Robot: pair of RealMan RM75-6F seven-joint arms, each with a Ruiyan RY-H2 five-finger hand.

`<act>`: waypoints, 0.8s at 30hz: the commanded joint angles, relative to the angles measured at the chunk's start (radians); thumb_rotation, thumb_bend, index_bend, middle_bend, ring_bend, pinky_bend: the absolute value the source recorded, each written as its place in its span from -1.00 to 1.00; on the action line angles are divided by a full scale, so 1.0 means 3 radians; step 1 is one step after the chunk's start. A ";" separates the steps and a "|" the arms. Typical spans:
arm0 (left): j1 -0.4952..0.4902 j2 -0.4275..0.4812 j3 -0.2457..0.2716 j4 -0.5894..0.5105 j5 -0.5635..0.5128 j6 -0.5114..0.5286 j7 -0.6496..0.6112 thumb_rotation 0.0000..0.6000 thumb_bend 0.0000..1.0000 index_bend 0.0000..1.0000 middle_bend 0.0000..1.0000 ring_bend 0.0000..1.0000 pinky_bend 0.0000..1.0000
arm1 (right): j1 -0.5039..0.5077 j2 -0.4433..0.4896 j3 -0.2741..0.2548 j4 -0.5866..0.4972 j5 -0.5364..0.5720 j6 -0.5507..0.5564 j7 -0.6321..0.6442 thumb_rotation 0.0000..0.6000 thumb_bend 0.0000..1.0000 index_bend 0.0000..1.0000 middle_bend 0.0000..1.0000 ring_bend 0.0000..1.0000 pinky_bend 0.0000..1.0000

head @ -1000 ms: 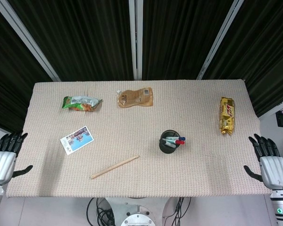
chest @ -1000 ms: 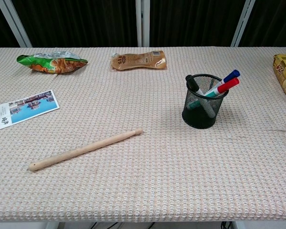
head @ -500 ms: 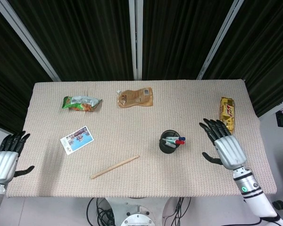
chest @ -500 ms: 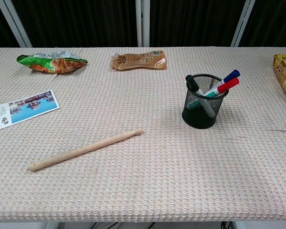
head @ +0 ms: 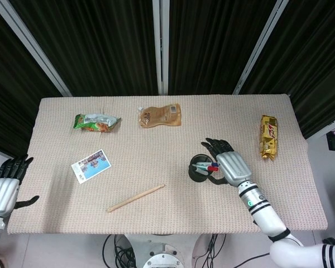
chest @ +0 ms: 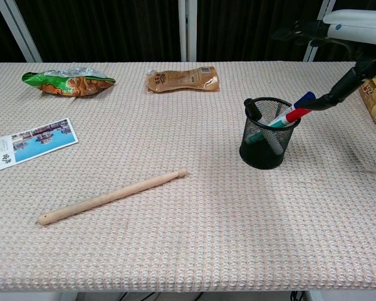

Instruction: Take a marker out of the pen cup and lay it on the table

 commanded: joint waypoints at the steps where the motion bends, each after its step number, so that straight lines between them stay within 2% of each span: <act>1: 0.0001 0.0002 -0.0002 0.0011 -0.0008 -0.0003 -0.0015 1.00 -0.79 -0.93 -1.00 -1.00 -1.00 | 0.0320 -0.0217 0.0098 0.0016 0.0539 -0.0057 -0.0237 1.00 -0.62 -0.76 -1.00 -1.00 -1.00; 11: 0.0001 0.0006 -0.0001 0.0075 -0.0028 -0.0030 -0.0112 1.00 -0.79 -0.92 -1.00 -1.00 -1.00 | 0.0596 -0.0540 0.0038 0.0261 0.0883 0.0191 -0.0473 1.00 -0.60 -0.44 -1.00 -1.00 -1.00; 24: 0.0007 -0.0006 -0.0004 0.0137 -0.0041 -0.0035 -0.0196 1.00 -0.79 -0.92 -1.00 -1.00 -1.00 | 0.0703 -0.0674 -0.0053 0.0351 0.0949 0.0338 -0.0511 1.00 -0.58 -0.20 -0.97 -1.00 -1.00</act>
